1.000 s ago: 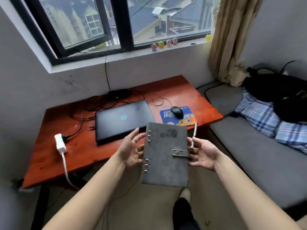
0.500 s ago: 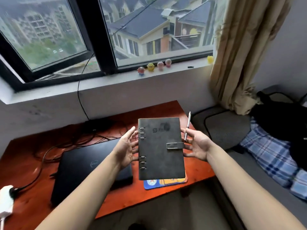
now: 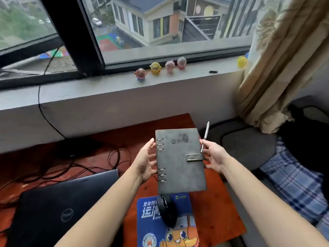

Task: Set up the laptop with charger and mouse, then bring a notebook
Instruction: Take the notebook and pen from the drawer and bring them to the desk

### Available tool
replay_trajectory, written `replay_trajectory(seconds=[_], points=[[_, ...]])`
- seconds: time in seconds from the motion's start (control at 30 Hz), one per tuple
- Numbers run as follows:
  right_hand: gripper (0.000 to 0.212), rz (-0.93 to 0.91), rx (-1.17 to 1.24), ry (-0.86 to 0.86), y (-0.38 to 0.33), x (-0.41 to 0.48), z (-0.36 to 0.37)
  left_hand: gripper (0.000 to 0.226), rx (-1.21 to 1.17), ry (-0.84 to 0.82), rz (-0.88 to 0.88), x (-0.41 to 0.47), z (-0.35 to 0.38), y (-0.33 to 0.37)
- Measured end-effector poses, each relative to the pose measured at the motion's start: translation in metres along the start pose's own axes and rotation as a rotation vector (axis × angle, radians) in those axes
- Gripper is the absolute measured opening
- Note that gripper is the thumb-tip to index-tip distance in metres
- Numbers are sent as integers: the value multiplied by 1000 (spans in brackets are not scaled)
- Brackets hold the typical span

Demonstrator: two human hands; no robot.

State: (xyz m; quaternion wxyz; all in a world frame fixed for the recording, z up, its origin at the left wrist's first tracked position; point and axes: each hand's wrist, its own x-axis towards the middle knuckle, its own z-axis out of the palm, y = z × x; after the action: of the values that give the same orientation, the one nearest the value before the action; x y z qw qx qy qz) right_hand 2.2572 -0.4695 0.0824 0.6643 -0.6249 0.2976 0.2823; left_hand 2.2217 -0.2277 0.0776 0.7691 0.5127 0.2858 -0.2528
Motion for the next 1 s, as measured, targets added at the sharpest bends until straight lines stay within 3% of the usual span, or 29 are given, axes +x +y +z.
replay_trajectory(seconds=[0.2, 0.37, 0.53, 0.63, 0.73, 0.83, 1.0], points=[[38, 3, -24, 113, -9, 71, 10, 40, -38, 62, -52, 65, 14, -10], [28, 18, -12, 82, -3, 105, 6, 39, -109, 145, -80, 97, 18, -24], [27, 17, -81, 16, 19, 119, -4, 80, -142, 199, -117, 102, 18, -38], [25, -10, -94, -11, 23, 112, -11, 83, -100, 203, -117, 95, 21, -41], [31, -96, -336, 97, 21, 109, -15, 79, -25, 218, -114, 82, 24, -45], [30, -197, -596, 210, 22, 106, -9, 68, 181, 307, -18, 66, 14, -48], [20, -144, -731, -40, 36, 99, 37, 52, 928, 490, 187, 32, -35, -69]])
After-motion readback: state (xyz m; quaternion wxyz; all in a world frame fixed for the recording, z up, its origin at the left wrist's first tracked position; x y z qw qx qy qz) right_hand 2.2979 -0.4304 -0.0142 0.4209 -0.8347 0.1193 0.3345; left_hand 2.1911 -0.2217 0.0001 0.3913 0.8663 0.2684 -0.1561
